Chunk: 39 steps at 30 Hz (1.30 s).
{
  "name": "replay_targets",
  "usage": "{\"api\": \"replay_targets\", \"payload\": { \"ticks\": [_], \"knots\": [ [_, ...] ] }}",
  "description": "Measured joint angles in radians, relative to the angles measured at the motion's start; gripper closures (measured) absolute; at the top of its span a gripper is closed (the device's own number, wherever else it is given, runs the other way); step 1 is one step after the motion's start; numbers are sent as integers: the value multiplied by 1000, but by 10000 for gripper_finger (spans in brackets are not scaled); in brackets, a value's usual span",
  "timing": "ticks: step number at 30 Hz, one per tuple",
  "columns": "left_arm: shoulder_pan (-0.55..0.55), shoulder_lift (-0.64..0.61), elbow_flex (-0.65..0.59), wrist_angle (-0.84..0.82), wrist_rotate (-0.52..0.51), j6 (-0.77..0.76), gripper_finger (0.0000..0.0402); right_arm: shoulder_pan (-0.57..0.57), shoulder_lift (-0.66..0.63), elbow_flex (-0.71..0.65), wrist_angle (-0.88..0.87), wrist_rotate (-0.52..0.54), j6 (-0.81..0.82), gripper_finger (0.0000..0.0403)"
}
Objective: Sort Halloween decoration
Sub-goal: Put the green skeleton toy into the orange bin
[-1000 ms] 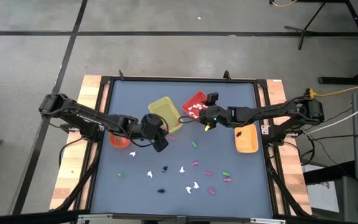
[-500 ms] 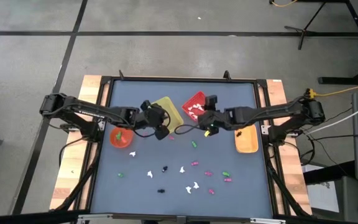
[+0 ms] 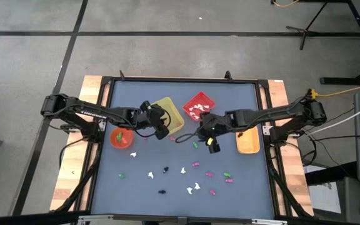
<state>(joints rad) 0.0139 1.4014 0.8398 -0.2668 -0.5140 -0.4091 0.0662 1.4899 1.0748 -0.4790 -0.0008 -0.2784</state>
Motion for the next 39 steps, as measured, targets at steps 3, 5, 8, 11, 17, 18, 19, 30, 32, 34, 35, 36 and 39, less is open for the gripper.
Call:
{"api": "replay_targets", "payload": {
  "ticks": [3,5,8,11,17,18,19,30,32,34,35,36,39],
  "knots": [
    [0,0,0,0,0,0,268,1,0,-18,60,-71,78,204],
    [0,0,0,0,0,0,264,0,0,-32,79,-92,128,204],
    [0,0,0,-1,0,0,263,0,0,-45,84,-97,193,204],
    [0,0,0,-1,0,-1,263,0,0,-72,84,-109,229,204],
    [0,0,0,-1,-1,-1,263,0,1,-140,143,-114,374,204],
    [0,0,0,-1,-1,-1,263,0,1,-150,153,-114,388,204],
    [0,0,0,-1,-1,-2,263,0,1,-161,169,-114,404,204],
    [0,0,0,-1,-1,-2,262,14,1,-221,232,43,563,204],
    [0,0,0,-1,-1,-2,262,37,1,-244,287,92,586,204],
    [0,0,0,-1,-1,-2,262,67,1,-263,330,134,593,204],
    [0,0,0,-1,-1,-2,262,83,1,-271,349,158,594,204],
    [0,0,0,-1,-1,-2,262,100,1,-276,366,185,594,204],
    [0,0,0,-1,1,-2,262,150,1,-292,419,278,595,204]
  ]
}}
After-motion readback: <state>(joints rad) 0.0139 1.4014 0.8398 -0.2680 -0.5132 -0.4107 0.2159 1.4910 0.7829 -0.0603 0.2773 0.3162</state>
